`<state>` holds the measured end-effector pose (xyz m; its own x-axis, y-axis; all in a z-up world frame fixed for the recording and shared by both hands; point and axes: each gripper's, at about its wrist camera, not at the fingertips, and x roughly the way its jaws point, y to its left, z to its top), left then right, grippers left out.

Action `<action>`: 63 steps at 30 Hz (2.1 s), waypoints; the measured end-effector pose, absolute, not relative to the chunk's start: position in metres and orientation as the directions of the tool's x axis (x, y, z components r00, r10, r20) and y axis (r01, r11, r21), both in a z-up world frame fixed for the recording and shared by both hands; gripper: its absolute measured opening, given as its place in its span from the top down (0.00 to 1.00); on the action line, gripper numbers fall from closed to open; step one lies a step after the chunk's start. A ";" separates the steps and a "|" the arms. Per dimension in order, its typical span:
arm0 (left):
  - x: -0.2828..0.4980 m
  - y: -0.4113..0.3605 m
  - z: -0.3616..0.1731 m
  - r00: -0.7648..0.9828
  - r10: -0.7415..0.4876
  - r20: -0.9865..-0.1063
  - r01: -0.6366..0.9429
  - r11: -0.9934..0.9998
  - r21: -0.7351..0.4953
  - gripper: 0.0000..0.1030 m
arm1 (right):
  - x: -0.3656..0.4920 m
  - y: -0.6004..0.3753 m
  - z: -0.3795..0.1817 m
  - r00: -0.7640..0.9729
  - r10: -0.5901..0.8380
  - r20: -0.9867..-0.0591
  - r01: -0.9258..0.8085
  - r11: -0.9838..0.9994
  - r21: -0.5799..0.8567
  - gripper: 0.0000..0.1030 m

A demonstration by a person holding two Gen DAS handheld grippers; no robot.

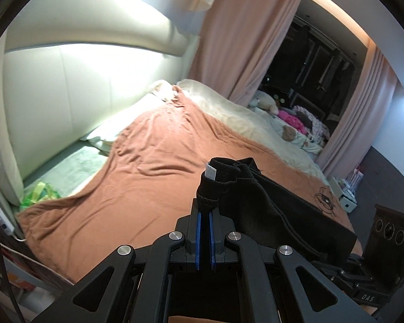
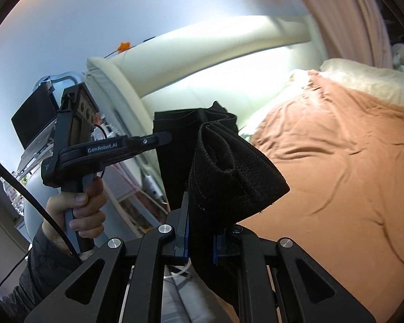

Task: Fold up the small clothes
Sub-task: 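Lift the folded shirt with both grippers and carry it across the bed, then lower the folded shirt onto the bed and open both grippers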

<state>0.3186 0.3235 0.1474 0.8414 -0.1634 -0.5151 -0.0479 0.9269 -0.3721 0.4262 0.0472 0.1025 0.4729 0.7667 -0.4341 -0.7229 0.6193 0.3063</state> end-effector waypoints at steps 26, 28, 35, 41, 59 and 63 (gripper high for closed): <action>0.470 0.412 0.019 0.683 -0.003 -0.730 -0.260 0.934 -0.247 0.96 | 0.668 -0.026 -0.005 0.374 0.729 -0.573 -0.634 0.652 0.416 0.92; 0.485 0.414 0.007 0.666 0.004 -0.746 -0.270 0.933 -0.236 0.96 | 0.686 -0.038 -0.012 0.366 0.734 -0.573 -0.638 0.645 0.419 0.92; 0.533 0.411 -0.024 0.634 0.022 -0.773 -0.272 0.942 -0.196 0.95 | 0.753 -0.092 -0.044 0.413 0.679 -0.608 -0.562 0.715 0.417 0.91; 0.552 0.403 -0.056 0.566 0.072 -0.821 -0.285 0.952 -0.112 0.46 | 0.795 -0.125 -0.074 0.472 0.524 -0.709 -0.450 0.835 0.318 0.26; 0.486 0.351 -0.050 0.547 0.088 -0.833 -0.315 0.943 -0.108 0.43 | 0.757 -0.143 -0.058 0.395 0.529 -0.751 -0.485 0.814 0.319 0.26; 0.453 0.320 -0.035 0.586 0.097 -0.805 -0.330 0.935 -0.127 0.31 | 0.732 -0.163 -0.038 0.418 0.530 -0.738 -0.504 0.811 0.297 0.20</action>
<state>0.4526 0.3200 -0.0349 0.5856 0.0974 -0.8048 -0.3304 0.9352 -0.1272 0.7320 -0.1630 -0.0385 0.4177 0.5297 -0.7382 -0.5035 0.8113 0.2972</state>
